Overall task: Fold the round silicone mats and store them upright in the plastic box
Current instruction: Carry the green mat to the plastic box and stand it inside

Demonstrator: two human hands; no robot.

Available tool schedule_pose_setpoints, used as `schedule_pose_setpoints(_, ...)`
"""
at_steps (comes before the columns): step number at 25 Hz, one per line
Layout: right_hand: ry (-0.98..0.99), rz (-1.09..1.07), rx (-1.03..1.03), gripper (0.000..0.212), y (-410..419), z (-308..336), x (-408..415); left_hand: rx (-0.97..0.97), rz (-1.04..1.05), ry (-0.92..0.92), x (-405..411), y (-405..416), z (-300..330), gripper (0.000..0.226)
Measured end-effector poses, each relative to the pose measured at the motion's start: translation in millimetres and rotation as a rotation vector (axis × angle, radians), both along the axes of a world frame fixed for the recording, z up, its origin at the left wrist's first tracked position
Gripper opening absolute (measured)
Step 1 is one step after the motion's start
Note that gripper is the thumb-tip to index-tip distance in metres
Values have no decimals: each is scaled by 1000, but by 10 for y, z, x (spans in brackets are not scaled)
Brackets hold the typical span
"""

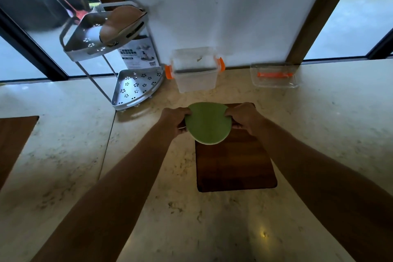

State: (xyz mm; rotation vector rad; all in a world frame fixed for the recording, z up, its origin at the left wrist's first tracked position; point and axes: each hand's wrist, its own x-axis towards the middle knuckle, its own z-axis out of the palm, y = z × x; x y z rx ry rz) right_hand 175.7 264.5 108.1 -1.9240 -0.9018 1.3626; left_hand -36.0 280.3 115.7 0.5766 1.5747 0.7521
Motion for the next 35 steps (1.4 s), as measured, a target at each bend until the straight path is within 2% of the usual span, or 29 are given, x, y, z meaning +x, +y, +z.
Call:
schedule_pose_setpoints(8, 8, 66, 45, 21, 711, 48, 9, 5, -15, 21, -11, 689, 40, 36)
schedule_pose_setpoints(13, -78, 113, 100, 22, 1418, 105, 40, 75, -52, 38, 11, 1352, 163, 35)
schedule_pose_setpoints(17, -132, 124, 168, 24, 2000, 198, 14, 143, -146, 158, 35, 1942, 354, 18)
schedule_pose_setpoints(21, -211, 119, 281, 19, 2579, 288, -24, 174, -155, 177, 2, 2535, 369, 25)
schedule_pose_setpoints(26, -380, 234, 487, 14, 3206, 234, -16, 274, -128, 199, -84, 3107, 330, 3)
schedule_pose_setpoints(29, -533, 384, 616, 15, 3481, 78, 5, 414, -182, 324, -200, 3362, 202, 15)
schedule_pose_setpoints(33, -571, 467, 703, 18, 3563, -241, 103, 591, -434, 763, -310, 3445, -130, 12)
schedule_pose_setpoints(35, -583, 476, 699, 18, 3566, -378, 115, 683, -477, 874, -340, 3422, -287, 12)
